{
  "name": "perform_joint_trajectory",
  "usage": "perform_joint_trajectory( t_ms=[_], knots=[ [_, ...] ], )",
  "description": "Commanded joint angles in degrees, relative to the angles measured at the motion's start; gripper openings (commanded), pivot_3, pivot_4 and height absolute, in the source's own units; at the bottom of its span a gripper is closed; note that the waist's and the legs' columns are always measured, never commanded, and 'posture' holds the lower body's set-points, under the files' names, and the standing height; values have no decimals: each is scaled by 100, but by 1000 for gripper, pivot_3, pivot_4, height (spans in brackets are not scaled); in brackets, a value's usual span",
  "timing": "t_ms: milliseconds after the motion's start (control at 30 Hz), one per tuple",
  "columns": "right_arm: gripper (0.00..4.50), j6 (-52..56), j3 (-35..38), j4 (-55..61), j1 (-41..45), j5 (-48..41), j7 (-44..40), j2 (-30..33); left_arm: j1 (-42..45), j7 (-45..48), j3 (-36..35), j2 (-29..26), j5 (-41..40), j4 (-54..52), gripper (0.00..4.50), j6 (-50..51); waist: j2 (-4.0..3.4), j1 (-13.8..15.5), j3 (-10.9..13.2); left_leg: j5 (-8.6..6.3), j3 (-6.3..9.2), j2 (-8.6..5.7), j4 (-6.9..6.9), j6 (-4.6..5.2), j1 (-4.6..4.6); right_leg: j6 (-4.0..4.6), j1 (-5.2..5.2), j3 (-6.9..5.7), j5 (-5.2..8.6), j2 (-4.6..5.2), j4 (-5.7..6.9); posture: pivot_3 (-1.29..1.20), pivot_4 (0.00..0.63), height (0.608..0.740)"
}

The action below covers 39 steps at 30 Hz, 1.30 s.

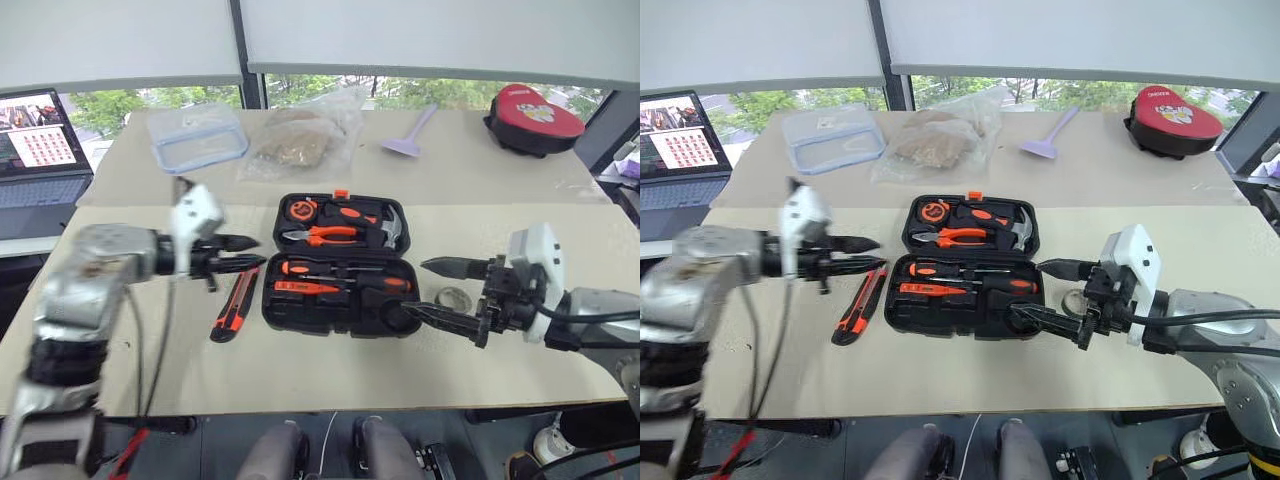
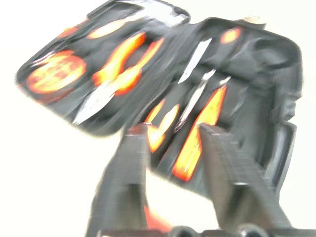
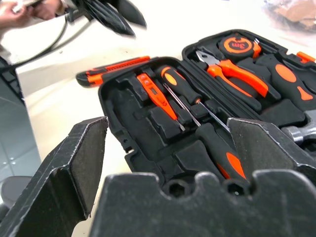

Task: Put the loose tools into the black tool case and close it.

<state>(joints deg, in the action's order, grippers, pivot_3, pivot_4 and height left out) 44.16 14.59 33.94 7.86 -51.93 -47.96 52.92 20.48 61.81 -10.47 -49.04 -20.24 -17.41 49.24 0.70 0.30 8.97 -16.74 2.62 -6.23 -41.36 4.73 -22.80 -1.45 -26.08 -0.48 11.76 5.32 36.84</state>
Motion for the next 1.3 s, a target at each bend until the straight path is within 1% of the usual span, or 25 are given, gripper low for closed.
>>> perform_joint_trajectory(
  t_ms=[33, 100, 133, 233, 300, 400, 533, 633, 733, 833, 867, 900, 933, 1000, 1033, 1100, 1167, 1200, 1300],
  knots=[
    [4500, -82, -217, -73, 292, 7, -385, 101, -811, -514, -703, -282, -31, -711, 3430, 736, 2, 13, 1, 1, -1, 0, 5, -2, 4, 0, 1, 1, 0, 0, -2, 0, 150, 722],
    [4500, -91, -358, -172, 450, 35, -517, 97, -976, -877, -905, -239, -139, -991, 4263, 1264, 6, 73, 3, 3, 3, 3, 5, -5, 3, 1, 4, -4, 0, -2, -6, 0, 150, 722],
    [4500, -106, -425, -224, 532, 69, -566, 90, -909, -1076, -956, -116, -265, -1176, 4453, 1679, 7, 126, 5, 3, 9, 0, 4, -5, 2, 1, 3, -8, 0, 1, -9, 0, 150, 722],
    [4500, -110, -564, -325, 709, 143, -666, 57, -529, -1640, -881, 354, -543, -1686, 4453, 2796, 7, 239, 4, 1, 15, -4, -5, -4, 7, -1, 5, -12, -1, 2, -17, 0, 150, 722],
    [4500, -83, -593, -317, 747, 154, -678, 36, -287, -1996, -732, 615, -560, -1851, 4453, 3449, 8, 254, 4, 0, 15, -7, -13, -2, 7, -7, 6, -11, -4, 2, -16, 0, 150, 722],
    [4500, -8, -547, -184, 662, 64, -675, 39, -77, -2641, -111, 826, -357, -1866, 4453, 4083, 9, 217, 3, 0, 13, -7, -11, -3, 4, -7, 15, -5, -5, 2, -7, 0, 150, 722],
    [4500, 35, -442, 14, 501, -45, -627, 61, 227, -3120, 456, 1082, -223, -1466, 4453, 4022, 9, 193, 3, 5, 11, -6, 3, -11, 3, -5, 8, 4, -5, 1, -3, 0, 150, 722],
    [4500, -25, -425, 90, 435, 55, -495, 24, 353, -3332, 814, 1104, -138, -1104, 4453, 3859, 8, 190, 3, 8, 10, -6, 7, -16, 2, -3, 3, 6, -5, 1, -2, 0, 150, 722],
    [4500, -90, -410, 165, 344, 145, -402, 6, 457, -3353, 1165, 1071, -134, -853, 4453, 3640, 6, 194, 2, 8, 8, -6, 11, -16, 4, -2, 3, 8, -4, 1, -2, 0, 150, 722],
    [4500, -148, -378, 216, 262, 216, -348, 13, 398, -3356, 1345, 968, -119, -698, 3829, 3424, 4, 221, 1, 9, 11, -7, 10, -17, 7, -2, 7, 8, -4, 4, -4, 0, 150, 722],
    [4500, -146, -348, 228, 238, 205, -338, 10, 356, -3369, 1359, 958, -111, -630, 3520, 3382, 3, 221, 0, 9, 11, -7, 9, -18, 7, -2, 10, 8, -4, 4, -4, 0, 150, 722],
    [4500, -144, -324, 233, 222, 195, -337, 9, 332, -3381, 1368, 958, -110, -581, 2975, 3357, 2, 221, -1, 9, 10, -8, 9, -18, 8, -2, 11, 9, -4, 4, -4, 0, 150, 722],
    [4500, -139, -302, 235, 207, 184, -329, 4, 313, -3398, 1379, 969, -108, -523, 2755, 3353, 1, 222, -1, 9, 10, -7, 9, -18, 10, -2, 13, 9, -4, 4, -5, 0, 150, 722],
    [4500, -119, -275, 238, 170, 178, -313, 3, 290, -3467, 1364, 1056, -82, -377, 1960, 3317, -10, 226, -8, 9, 10, -8, 10, -18, 14, -2, 16, 9, -4, 4, -5, 0, 150, 722],
    [4500, -96, -248, 262, 143, 160, -288, 2, 294, -3474, 1318, 1058, -65, -307, 1714, 3246, -14, 229, -10, 9, 11, -7, 12, -18, 21, -2, 22, 9, -4, 4, -6, 0, 150, 722],
    [4500, -7, -154, 312, 87, 29, -233, 6, 368, -3419, 1187, 970, -36, -157, 1708, 3033, -21, 241, -14, 9, 10, -8, 28, -18, 49, -2, 50, 9, -4, 6, -13, 0, 150, 722],
    [4500, 105, 43, 392, -62, -191, -226, 60, 667, -2992, 1003, 675, -38, 134, 1708, 2247, -21, 244, -14, 3, 13, -6, 46, -29, 87, 1, 90, 8, 0, 6, -29, 0, 150, 722],
    [4500, 130, 107, 419, -122, -255, -224, 87, 776, -2796, 972, 554, -45, 238, 1708, 1920, -17, 239, -12, -14, 14, -5, 46, -58, 86, 3, 90, 7, 1, 5, -30, 0, 150, 722],
    [4500, 60, 270, 478, -371, -119, -204, 168, 1320, -1236, 1212, 77, -180, 569, 1708, 284, 4, 234, 1, -8, 16, -2, 44, -62, 72, 6, 76, 4, 3, 2, -23, 0, 150, 722]
  ],
)
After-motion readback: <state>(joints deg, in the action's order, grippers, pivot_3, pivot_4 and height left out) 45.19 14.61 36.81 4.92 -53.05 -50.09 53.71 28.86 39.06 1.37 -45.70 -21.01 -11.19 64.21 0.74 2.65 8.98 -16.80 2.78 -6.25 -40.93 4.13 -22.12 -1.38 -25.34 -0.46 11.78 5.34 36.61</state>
